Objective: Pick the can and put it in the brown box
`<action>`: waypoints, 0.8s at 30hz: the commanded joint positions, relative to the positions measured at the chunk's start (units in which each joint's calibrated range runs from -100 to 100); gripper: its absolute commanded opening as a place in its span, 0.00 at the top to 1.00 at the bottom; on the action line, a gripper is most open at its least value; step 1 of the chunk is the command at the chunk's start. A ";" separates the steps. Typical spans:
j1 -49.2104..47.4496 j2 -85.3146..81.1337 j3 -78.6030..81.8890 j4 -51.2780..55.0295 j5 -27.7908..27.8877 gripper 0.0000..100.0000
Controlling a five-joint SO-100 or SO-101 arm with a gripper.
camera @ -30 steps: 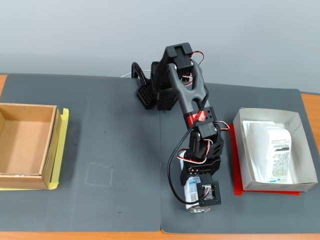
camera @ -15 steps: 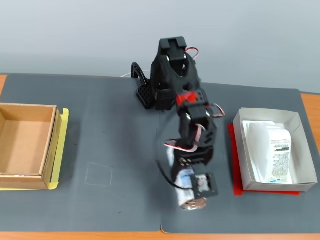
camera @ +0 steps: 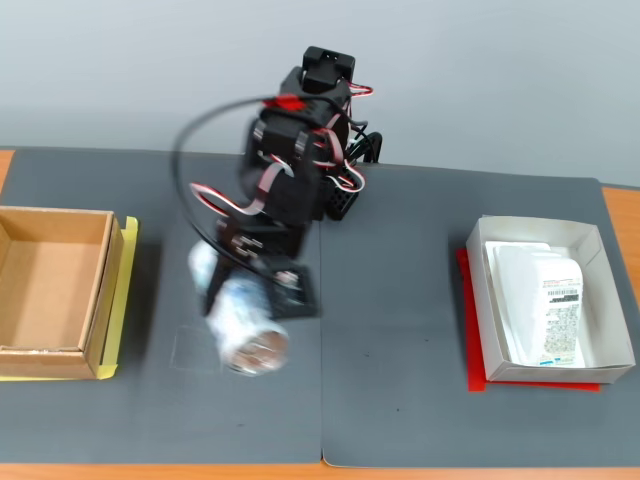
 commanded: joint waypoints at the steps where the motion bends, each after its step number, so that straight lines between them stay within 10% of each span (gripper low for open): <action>1: 6.12 -2.86 -4.97 -0.58 3.16 0.90; 24: 28.06 13.06 -8.77 -26.43 11.60 0.90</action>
